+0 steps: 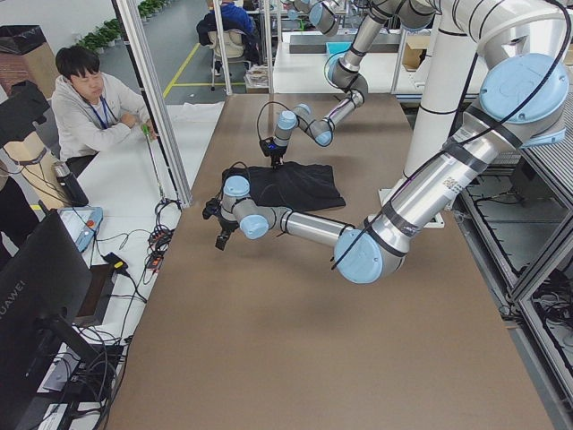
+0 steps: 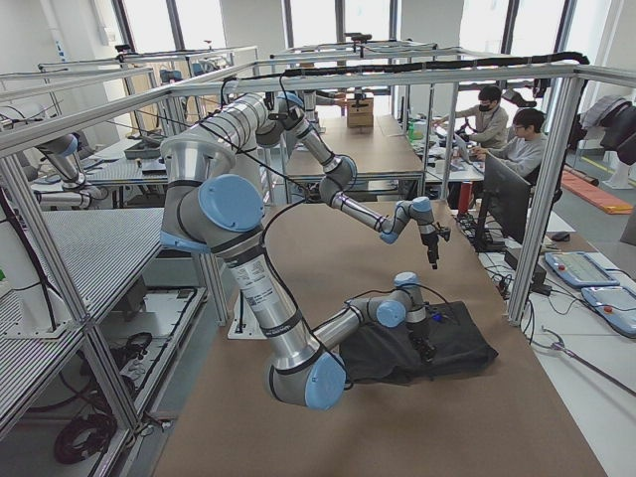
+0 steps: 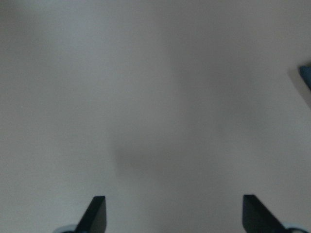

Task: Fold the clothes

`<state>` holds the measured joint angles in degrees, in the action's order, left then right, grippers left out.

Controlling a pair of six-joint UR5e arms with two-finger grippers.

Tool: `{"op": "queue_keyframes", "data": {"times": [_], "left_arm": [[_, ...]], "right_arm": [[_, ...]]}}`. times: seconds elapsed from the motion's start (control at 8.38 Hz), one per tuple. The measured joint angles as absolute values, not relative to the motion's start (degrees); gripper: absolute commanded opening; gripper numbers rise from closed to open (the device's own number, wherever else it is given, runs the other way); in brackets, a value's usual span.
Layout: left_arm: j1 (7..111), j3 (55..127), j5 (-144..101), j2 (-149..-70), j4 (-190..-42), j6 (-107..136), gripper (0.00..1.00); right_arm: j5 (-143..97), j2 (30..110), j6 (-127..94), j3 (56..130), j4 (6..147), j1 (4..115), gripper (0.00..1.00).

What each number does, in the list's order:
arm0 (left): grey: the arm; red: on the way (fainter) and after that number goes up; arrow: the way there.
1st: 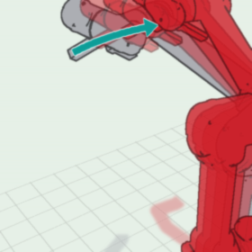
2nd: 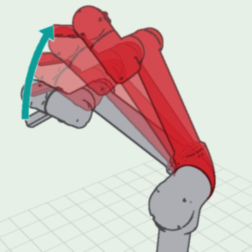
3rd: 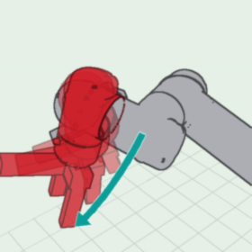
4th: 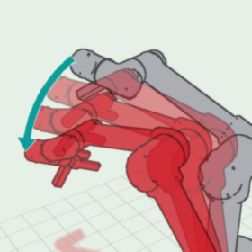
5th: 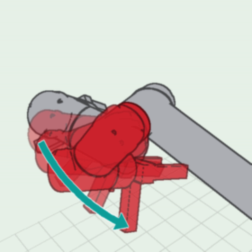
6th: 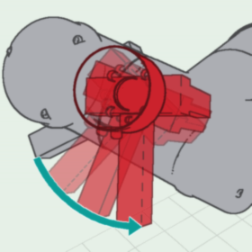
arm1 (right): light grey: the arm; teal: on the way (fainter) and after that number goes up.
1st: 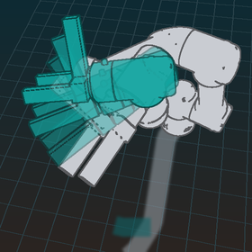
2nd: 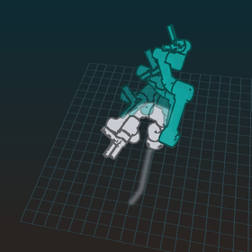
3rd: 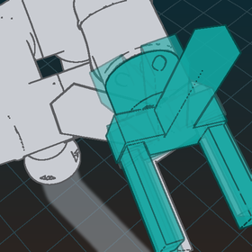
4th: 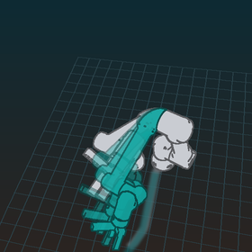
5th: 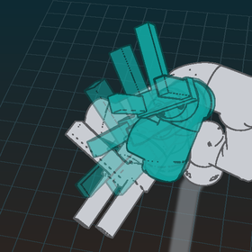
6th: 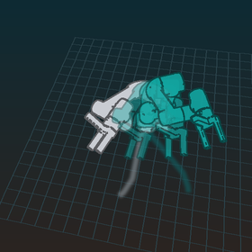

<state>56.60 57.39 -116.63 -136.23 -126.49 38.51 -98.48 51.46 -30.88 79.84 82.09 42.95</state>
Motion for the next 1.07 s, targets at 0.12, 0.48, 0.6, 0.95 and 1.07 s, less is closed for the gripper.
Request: {"op": "queue_keyframes", "data": {"times": [0.12, 0.48, 0.6, 0.95, 1.07], "left_arm": [[56.6, 57.4, -116.6, -136.2, -126.5, 38.5, 1.00], [56.6, 57.4, -116.6, -136.2, -126.6, 38.5, 1.00], [56.6, 57.4, -116.6, -136.2, -126.6, 38.5, 1.00], [56.6, 57.5, -116.6, -136.1, -126.6, 38.5, 1.00], [56.6, 57.5, -116.6, -136.1, -126.6, 38.5, 1.00]], "right_arm": [[-98.5, 51.5, -30.8, 79.8, 82.1, 42.8, 0.34], [-98.4, 51.6, -30.8, 79.8, 82.0, 42.7, 0.00], [-98.4, 51.7, -30.8, 79.8, 82.1, 42.7, 0.00], [-98.4, 52.1, -30.8, 79.7, 82.2, 44.3, 0.00], [-98.5, 53.2, -30.8, 79.8, 81.7, 44.7, 0.00]]}}
